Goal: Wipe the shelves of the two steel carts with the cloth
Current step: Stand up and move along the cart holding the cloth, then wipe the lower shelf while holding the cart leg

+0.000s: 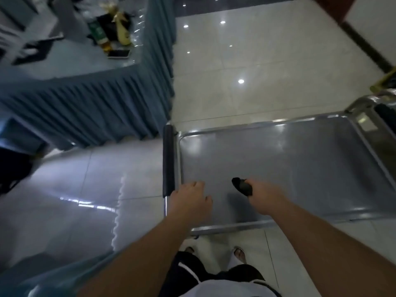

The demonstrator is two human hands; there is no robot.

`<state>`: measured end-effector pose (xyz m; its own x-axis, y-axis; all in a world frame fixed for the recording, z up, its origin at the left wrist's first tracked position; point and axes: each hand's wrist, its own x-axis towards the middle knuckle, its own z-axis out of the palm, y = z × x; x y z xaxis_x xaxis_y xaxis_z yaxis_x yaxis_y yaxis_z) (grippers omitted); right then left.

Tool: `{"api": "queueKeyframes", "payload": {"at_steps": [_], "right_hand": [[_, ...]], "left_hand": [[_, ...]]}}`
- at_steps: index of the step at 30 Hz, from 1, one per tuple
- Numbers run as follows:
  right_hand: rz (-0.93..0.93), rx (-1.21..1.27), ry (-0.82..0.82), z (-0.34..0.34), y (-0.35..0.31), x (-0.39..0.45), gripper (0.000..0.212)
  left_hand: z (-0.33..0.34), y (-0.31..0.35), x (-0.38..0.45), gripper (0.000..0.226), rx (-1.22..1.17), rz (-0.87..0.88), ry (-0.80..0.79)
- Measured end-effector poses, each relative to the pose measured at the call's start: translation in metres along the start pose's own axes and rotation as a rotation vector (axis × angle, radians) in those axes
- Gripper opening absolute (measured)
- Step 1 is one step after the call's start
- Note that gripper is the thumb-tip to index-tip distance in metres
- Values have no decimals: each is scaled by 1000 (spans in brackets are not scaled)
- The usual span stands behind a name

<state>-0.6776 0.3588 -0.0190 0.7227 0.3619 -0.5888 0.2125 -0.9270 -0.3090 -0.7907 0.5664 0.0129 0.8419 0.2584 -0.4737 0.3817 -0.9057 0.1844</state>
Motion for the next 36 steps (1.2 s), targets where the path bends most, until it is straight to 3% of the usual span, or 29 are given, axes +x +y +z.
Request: {"api": "queueKeyframes", "payload": {"at_steps": [8,14,21,25,30,36], "right_hand": [[-148,67,-7,31,-21,-33,8],[-134,21,-24,64,-5,-73,28],[-280,-99,-179,102,28,-93,21],[-402,-181,-274,123,50,-79,28],[-447,-253,-313,152,85,-67,28],[-374,-203,-278,200,110,-52,42]], "left_hand": [[31,-20,-39,58,-112,-64,67],[74,-20,-75,55,-217,-77,61],[129,10,-119,37,-317,-237,78],[170,26,-132,37,-356,-373,98],[232,45,-143,50,-383,-487,-12],[292,30,-153,43,-458,-564,-95]]}}
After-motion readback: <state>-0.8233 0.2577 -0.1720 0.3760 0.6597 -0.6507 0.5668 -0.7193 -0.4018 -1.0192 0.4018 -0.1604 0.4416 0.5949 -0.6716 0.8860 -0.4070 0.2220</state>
